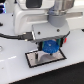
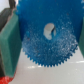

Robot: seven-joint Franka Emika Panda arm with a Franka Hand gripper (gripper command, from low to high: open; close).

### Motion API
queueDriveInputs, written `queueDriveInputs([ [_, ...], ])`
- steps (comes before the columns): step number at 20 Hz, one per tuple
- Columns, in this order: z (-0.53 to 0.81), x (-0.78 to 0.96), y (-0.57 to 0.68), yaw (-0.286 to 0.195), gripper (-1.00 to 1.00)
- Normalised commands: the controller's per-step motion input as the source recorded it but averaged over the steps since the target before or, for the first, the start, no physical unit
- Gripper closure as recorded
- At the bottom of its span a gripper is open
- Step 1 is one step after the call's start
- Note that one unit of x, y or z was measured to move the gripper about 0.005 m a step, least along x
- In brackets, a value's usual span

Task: Insert the blue gear onto the right peg, followed by the red gear

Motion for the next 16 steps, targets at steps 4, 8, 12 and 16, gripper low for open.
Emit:
queueDriveInputs([
  [4,0.11,0.23,0.0,0.0,1.0],
  [8,0.0,0.3,0.03,0.0,1.0],
  [12,-0.03,0.31,0.07,0.0,1.0],
  [16,-0.11,0.31,0.05,0.0,1.0],
])
